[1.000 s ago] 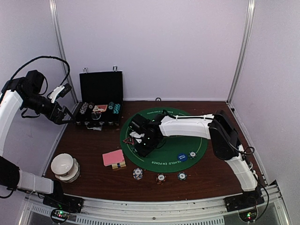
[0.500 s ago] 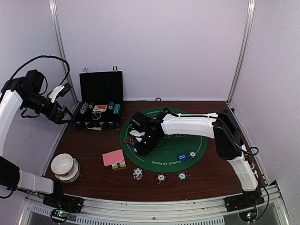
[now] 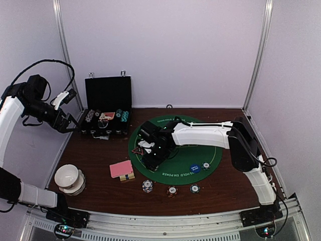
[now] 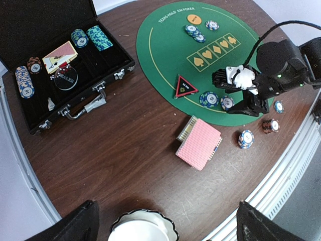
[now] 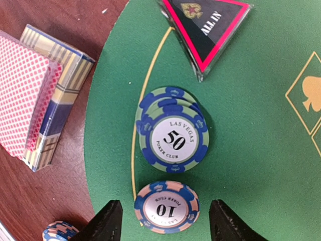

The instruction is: Distribute texas hold em gaming equipment

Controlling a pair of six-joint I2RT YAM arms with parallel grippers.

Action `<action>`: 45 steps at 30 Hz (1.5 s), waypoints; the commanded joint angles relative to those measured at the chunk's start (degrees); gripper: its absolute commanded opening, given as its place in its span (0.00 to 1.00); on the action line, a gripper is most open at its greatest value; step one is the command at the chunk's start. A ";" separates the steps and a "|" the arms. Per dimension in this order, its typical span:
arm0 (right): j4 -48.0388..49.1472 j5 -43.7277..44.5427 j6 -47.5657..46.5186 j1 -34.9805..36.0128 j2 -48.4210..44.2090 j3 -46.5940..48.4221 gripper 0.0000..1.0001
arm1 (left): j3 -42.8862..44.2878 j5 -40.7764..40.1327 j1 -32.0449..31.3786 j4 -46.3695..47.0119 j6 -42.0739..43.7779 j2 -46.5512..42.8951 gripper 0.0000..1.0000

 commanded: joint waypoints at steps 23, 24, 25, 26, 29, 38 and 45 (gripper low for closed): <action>-1.66 -4.46 0.77 10.96 -8.41 -8.10 0.82 | 1.38 1.02 0.29 0.23 0.92 -1.37 0.98; -1.64 -4.45 0.68 10.99 -7.76 -7.76 0.83 | 1.47 1.07 0.29 0.16 0.94 -1.39 0.98; -1.53 -4.16 0.61 11.02 -7.22 -7.49 0.83 | 1.54 1.00 0.29 0.08 0.95 -1.47 0.98; -1.43 -3.87 0.41 11.00 -6.82 -7.25 0.84 | 1.58 1.06 0.29 -0.04 0.94 -1.51 0.97; -1.57 -2.58 -0.29 10.98 -5.51 -6.32 0.84 | 1.65 1.14 0.29 -0.23 1.07 -1.56 0.98; -1.76 -1.23 -0.82 10.79 -3.36 -5.78 0.83 | 1.67 1.14 0.29 -0.36 1.20 -1.41 0.98; -0.59 -2.70 -0.53 10.80 -3.11 -5.61 0.73 | 1.66 1.25 0.29 -0.28 1.20 -1.18 0.97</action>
